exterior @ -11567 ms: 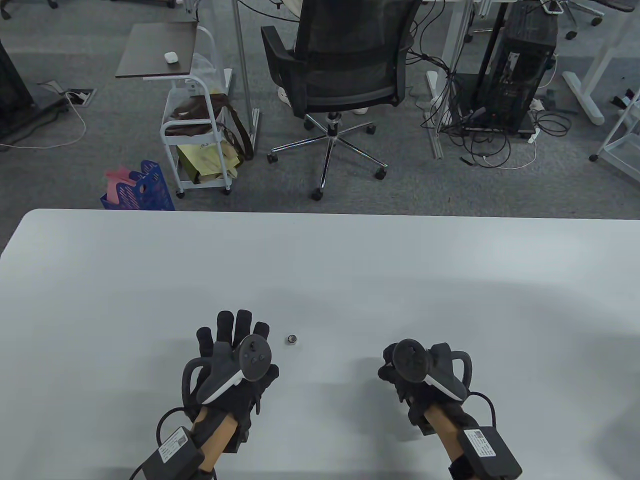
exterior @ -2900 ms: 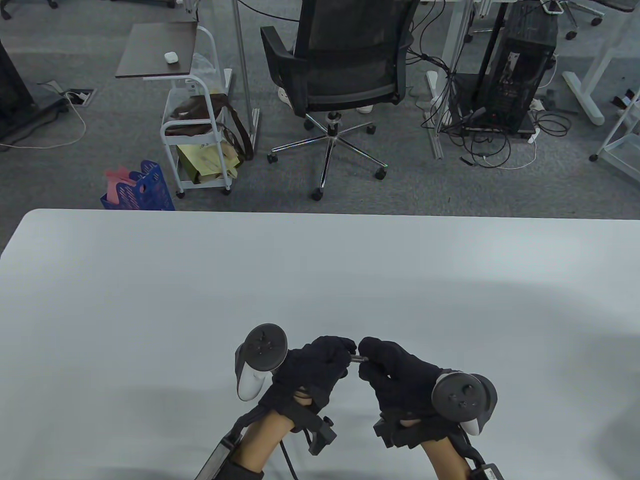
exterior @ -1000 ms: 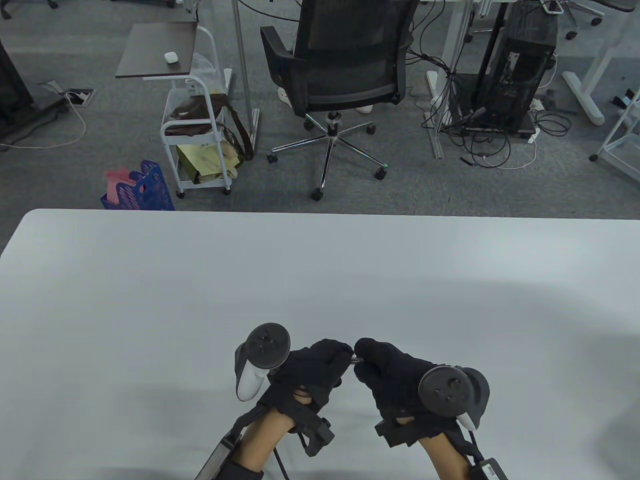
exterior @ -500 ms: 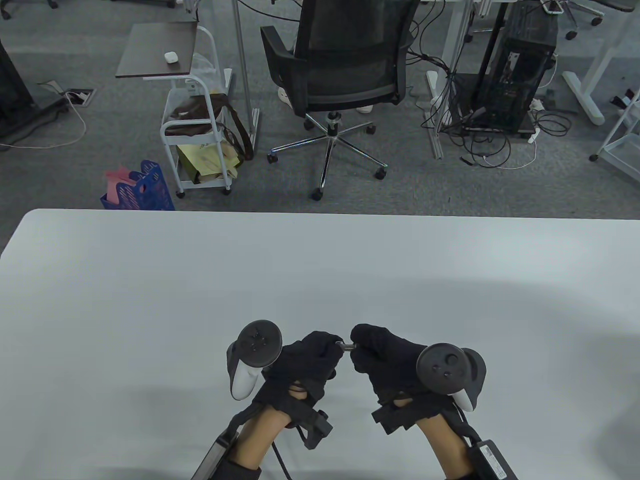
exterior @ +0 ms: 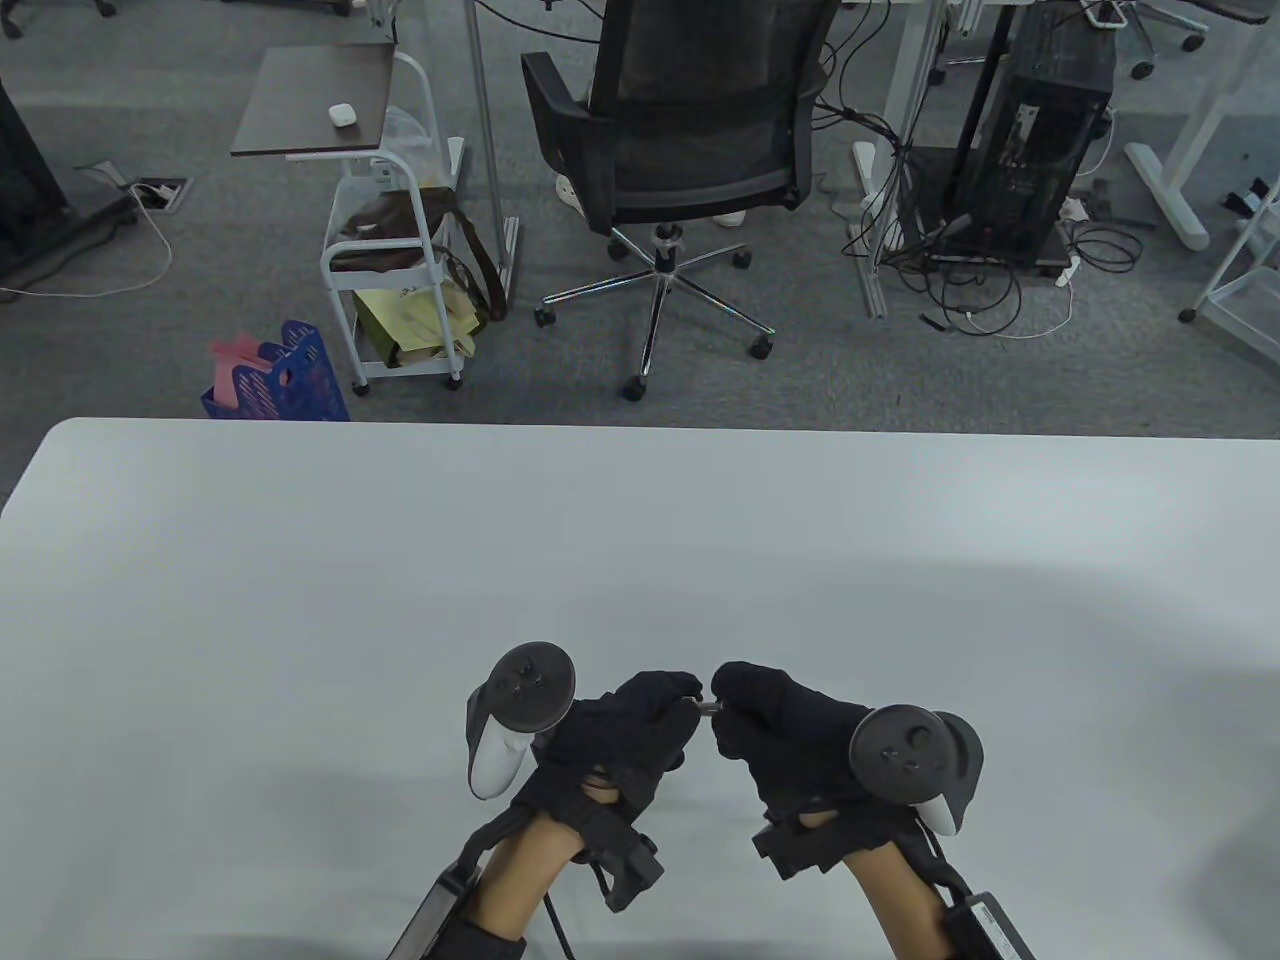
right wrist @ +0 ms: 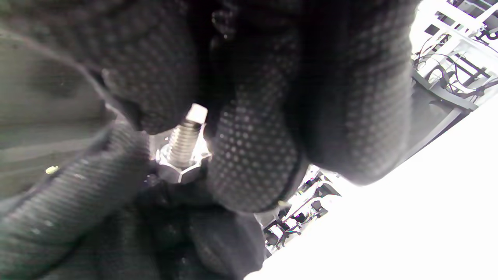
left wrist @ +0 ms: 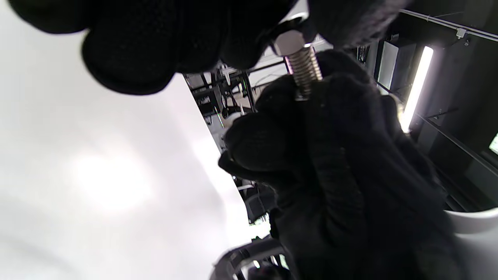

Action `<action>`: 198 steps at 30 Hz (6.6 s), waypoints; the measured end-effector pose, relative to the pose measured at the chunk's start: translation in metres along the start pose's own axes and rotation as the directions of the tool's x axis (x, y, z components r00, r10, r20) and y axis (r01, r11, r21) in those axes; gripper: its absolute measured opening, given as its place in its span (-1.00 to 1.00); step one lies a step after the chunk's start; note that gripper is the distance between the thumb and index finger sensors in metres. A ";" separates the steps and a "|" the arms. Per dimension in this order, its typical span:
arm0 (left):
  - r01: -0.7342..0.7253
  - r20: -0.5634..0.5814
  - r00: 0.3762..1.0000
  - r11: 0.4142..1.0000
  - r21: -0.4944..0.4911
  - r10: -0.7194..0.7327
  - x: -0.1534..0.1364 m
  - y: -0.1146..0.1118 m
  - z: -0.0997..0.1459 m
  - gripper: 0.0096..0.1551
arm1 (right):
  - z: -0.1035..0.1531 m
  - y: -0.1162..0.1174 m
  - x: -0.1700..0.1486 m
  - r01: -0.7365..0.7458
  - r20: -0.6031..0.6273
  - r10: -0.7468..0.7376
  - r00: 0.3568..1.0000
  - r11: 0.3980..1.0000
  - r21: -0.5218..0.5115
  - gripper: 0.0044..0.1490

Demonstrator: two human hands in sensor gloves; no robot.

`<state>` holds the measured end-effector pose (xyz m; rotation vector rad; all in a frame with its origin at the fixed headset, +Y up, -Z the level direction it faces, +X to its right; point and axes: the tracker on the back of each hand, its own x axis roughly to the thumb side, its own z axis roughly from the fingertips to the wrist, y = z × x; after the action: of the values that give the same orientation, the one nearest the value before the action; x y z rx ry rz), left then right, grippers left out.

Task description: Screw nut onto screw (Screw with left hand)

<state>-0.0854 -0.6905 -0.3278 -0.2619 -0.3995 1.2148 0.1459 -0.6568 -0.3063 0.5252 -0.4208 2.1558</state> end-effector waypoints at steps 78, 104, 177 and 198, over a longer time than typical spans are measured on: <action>-0.001 0.006 1.000 0.999 -0.039 0.001 0.001 0.001 0.000 -0.32 | 0.011 0.009 -0.008 0.048 0.031 -0.048 0.998 0.999 0.019 -0.40; 0.008 -0.007 1.000 0.999 -0.054 -0.008 0.001 -0.003 0.000 -0.29 | 0.012 0.004 -0.005 0.008 0.051 -0.008 0.999 1.000 -0.009 -0.41; -0.016 0.012 1.000 0.998 -0.062 0.017 0.004 -0.004 0.002 -0.20 | 0.011 0.002 -0.003 0.046 0.053 -0.046 0.998 0.999 0.005 -0.40; 0.038 0.018 0.999 0.993 -0.110 -0.036 0.009 -0.006 0.000 -0.36 | 0.010 0.002 -0.003 0.039 0.041 -0.041 0.998 0.998 0.045 -0.39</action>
<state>-0.0779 -0.6837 -0.3236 -0.3387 -0.4843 1.1610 0.1479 -0.6651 -0.2996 0.5992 -0.3828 2.1225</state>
